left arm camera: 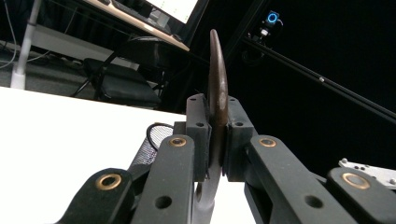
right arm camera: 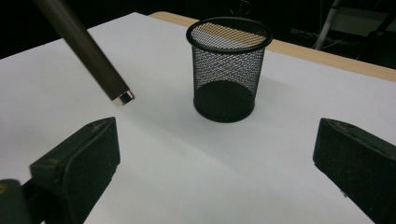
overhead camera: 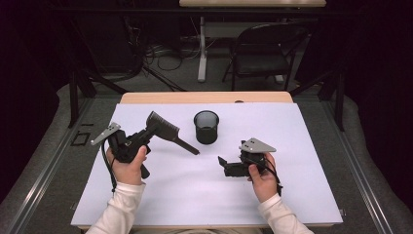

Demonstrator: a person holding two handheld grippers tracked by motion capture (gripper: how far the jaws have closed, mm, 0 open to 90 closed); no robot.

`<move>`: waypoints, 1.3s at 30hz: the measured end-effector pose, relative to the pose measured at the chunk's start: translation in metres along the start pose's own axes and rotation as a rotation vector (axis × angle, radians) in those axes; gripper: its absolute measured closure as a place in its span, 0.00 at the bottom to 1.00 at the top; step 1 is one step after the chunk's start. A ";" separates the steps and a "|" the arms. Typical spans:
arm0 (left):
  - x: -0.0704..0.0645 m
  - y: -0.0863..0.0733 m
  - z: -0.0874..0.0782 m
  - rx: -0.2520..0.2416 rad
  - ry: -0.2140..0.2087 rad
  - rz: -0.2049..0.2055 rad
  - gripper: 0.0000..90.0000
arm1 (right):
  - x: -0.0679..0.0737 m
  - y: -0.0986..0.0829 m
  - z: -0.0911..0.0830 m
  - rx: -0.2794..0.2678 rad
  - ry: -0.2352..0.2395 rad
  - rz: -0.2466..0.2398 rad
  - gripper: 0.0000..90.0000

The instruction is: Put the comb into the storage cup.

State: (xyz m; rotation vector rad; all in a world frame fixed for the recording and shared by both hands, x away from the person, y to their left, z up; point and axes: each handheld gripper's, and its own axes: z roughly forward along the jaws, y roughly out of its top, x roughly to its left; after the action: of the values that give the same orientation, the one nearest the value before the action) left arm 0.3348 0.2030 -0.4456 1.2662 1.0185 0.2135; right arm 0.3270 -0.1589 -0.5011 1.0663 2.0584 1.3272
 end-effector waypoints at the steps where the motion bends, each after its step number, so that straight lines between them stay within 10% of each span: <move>1: 0.000 0.000 0.000 0.002 0.001 0.004 0.93 | 0.000 -0.001 -0.002 0.005 0.004 -0.006 0.00; 13: -0.001 0.003 0.006 0.005 0.009 0.023 0.93 | -0.001 -0.014 -0.020 0.025 -0.020 -0.073 0.00; 39: -0.013 0.018 0.023 -0.008 0.020 0.081 0.93 | -0.010 -0.032 -0.027 -0.010 -0.045 -0.022 0.00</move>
State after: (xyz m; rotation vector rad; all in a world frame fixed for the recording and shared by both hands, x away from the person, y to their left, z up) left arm 0.3510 0.1855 -0.4250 1.3018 0.9836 0.2932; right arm 0.3020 -0.1893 -0.5182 1.0563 2.0237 1.2895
